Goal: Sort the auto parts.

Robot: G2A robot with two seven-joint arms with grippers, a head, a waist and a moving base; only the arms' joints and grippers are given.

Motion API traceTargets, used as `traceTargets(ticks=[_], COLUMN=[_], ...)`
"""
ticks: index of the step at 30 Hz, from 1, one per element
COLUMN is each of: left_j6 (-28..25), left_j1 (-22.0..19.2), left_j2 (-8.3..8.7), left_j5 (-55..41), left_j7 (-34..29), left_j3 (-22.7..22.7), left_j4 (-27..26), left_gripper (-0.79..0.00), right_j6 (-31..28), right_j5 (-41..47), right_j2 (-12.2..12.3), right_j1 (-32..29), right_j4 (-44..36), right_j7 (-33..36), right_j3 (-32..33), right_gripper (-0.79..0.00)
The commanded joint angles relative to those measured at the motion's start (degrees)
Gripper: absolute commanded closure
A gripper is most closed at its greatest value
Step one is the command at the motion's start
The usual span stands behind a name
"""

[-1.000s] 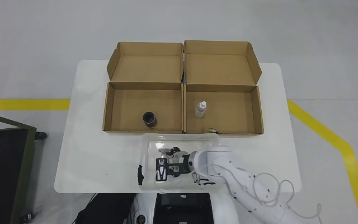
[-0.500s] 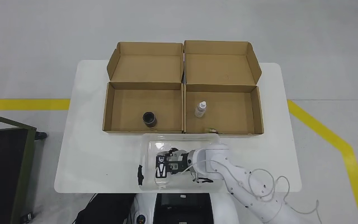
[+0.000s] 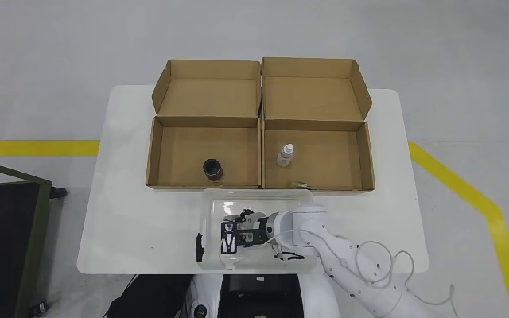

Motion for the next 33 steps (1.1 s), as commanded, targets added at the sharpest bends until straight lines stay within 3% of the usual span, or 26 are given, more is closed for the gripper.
traceTargets(ticks=[1,22,33], left_j6=[0.0,0.0,0.0], left_j1=[0.0,0.0,0.0], left_j2=[0.0,0.0,0.0], left_j5=[0.0,0.0,0.0], left_j7=[0.0,0.0,0.0], left_j3=[0.0,0.0,0.0], left_j4=[0.0,0.0,0.0], left_gripper=[-0.785,-0.785,-0.785], right_j6=[0.0,1.0,1.0], right_j5=[0.0,-1.9,3.8], right_j2=[0.0,0.2,0.9], right_j1=[0.0,-0.6,-1.9], right_j4=[0.0,-2.1,-6.8], right_j7=[0.0,-1.4,-4.0], right_j3=[0.0,0.1,4.3], right_gripper=[0.0,0.0,0.0])
